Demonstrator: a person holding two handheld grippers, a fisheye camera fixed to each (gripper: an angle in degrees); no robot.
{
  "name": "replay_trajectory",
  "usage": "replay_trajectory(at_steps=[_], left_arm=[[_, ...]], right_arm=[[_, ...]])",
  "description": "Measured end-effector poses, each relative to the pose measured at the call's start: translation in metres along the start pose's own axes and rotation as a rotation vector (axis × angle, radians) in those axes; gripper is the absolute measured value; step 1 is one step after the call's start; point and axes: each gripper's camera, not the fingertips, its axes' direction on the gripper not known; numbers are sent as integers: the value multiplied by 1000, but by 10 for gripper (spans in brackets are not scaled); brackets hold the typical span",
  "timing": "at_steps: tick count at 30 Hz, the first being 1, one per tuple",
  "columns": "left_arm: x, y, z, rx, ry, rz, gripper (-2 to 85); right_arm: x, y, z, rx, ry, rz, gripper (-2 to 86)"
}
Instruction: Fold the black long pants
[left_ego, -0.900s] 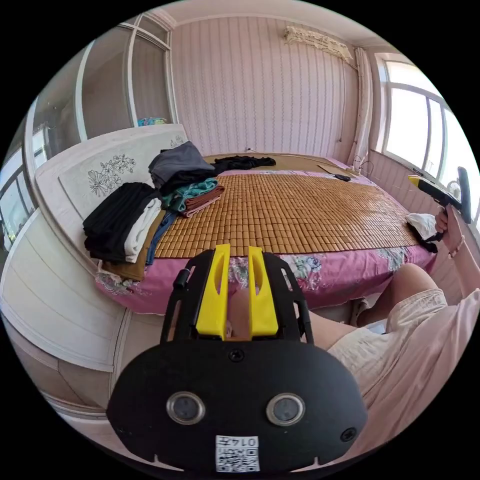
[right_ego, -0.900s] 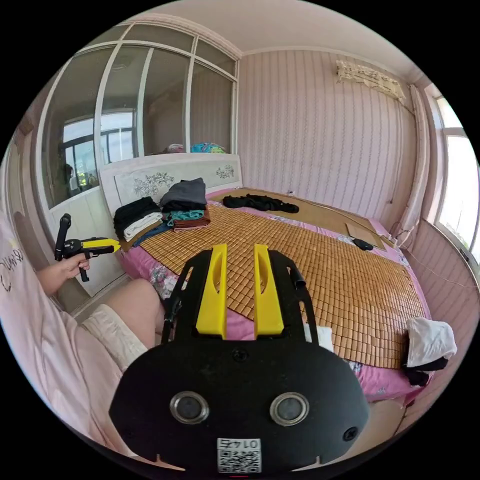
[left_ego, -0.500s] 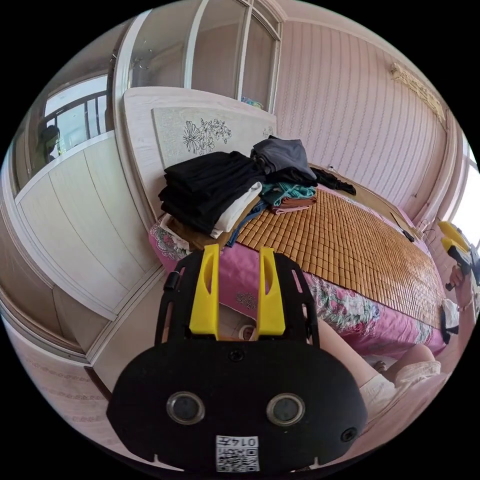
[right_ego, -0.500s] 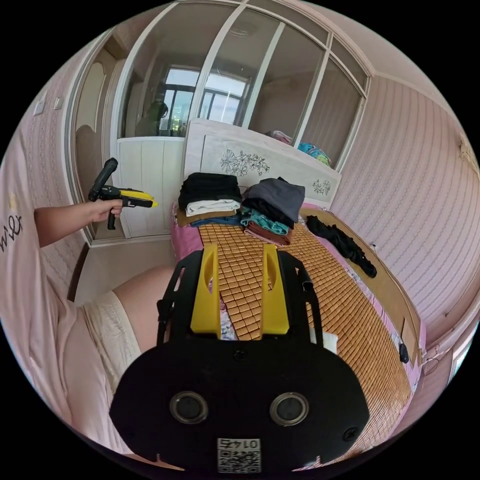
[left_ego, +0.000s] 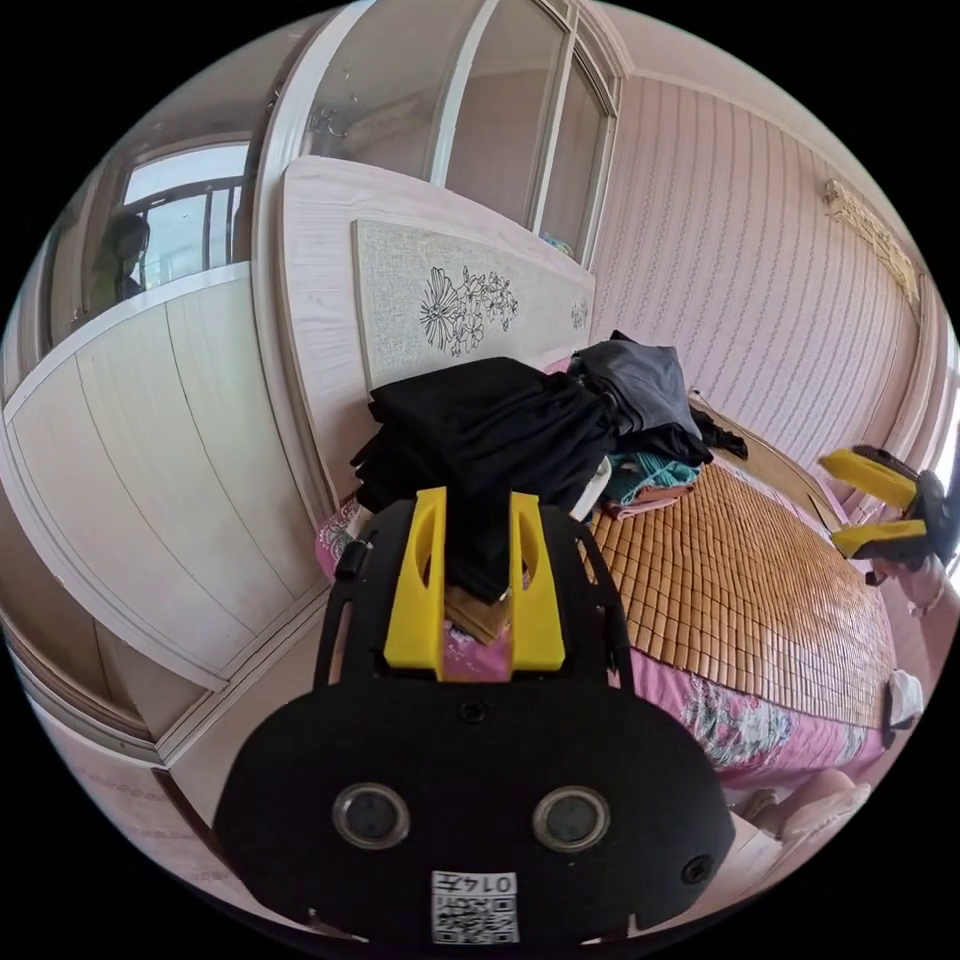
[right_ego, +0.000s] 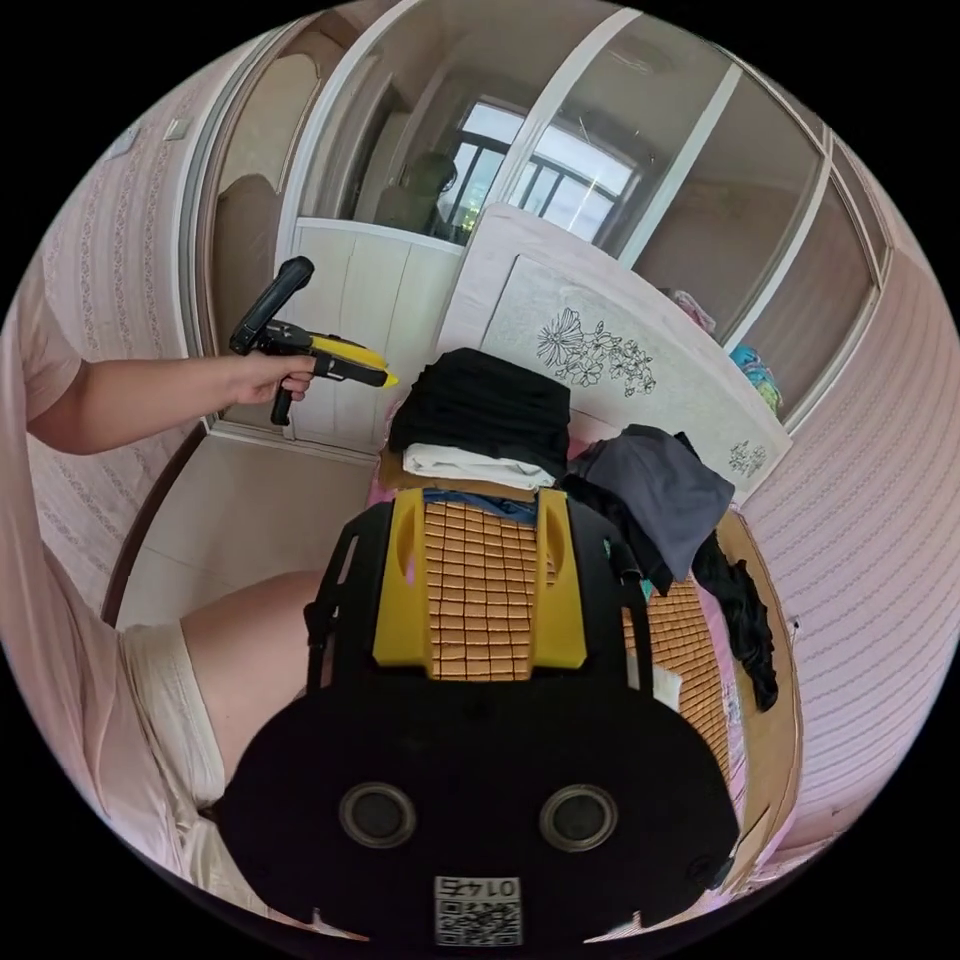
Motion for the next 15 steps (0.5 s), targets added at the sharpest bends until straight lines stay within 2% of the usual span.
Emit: replay_trajectory(at_steps=[6, 11, 15], left_arm=[[-33, -45, 34, -22, -8, -29, 112], [-53, -62, 63, -49, 18, -91, 112], [-47, -68, 71, -48, -43, -92, 96]], right_arm=[[60, -87, 104, -83, -116, 66, 165], [104, -134, 174, -108, -158, 304, 148], [116, -151, 229, -257, -192, 448, 113]])
